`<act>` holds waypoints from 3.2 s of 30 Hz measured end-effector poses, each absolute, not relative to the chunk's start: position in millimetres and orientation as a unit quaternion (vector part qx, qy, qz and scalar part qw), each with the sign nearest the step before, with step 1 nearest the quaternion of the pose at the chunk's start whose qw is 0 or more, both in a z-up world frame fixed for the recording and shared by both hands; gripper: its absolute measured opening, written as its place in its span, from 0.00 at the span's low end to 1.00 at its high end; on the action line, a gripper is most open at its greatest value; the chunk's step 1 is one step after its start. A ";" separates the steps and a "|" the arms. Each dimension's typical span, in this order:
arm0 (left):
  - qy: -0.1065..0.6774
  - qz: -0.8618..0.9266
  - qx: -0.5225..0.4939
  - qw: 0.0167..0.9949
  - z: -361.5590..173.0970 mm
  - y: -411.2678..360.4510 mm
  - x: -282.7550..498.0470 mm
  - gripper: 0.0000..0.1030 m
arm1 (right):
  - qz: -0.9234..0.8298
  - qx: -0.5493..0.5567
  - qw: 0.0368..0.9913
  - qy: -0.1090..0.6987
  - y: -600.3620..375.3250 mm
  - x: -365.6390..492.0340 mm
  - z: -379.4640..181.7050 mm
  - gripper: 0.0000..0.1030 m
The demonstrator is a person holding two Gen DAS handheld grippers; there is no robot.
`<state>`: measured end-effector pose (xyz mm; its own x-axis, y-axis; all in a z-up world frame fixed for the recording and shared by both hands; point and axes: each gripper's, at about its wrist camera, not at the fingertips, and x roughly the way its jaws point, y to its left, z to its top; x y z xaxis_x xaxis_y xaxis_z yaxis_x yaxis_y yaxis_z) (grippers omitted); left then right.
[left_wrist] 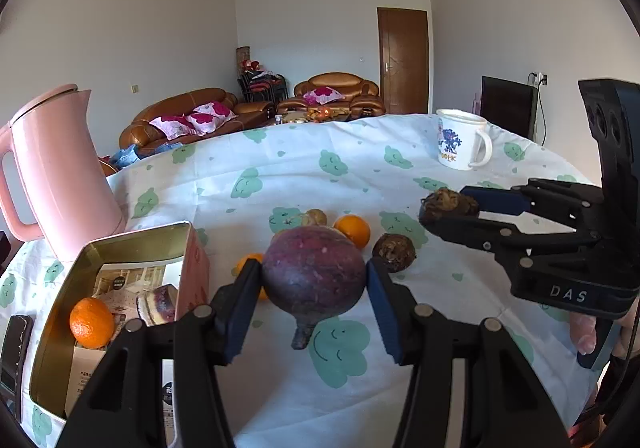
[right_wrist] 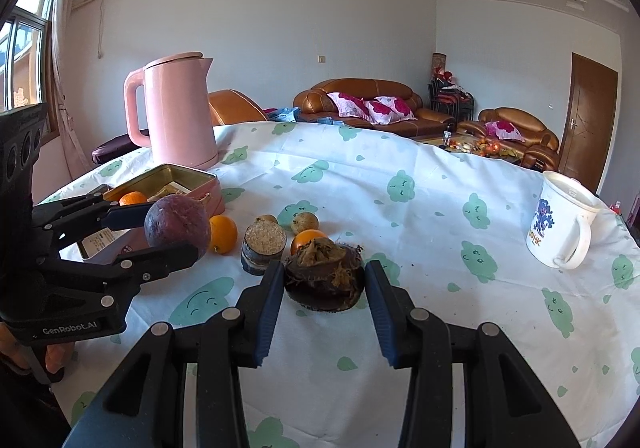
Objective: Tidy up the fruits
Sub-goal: 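Close the right tool on the dark brown fruit while the left tool holds the purple fruit, then lift the purple fruit and brown fruit toward the tin box with both tools, then lower the purple fruit into the tin with the left tool while the right tool drops the brown fruit in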
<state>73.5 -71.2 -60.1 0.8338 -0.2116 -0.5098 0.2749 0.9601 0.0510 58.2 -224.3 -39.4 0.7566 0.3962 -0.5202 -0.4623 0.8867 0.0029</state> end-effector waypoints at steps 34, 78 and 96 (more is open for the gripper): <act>0.202 -0.116 0.060 0.971 -50.5 -68.2 52.9 0.54 | 0.240 -0.067 0.951 0.183 -229.2 30.7 -27.3 0.42; 0.133 -0.085 0.059 0.986 -40.7 -61.9 29.3 0.54 | 0.240 -0.089 0.959 0.121 -227.7 3.7 -20.2 0.42; 0.138 -0.047 0.051 0.988 -36.3 -33.0 26.5 0.54 | 0.283 -0.097 0.947 0.119 -195.9 9.5 -6.7 0.42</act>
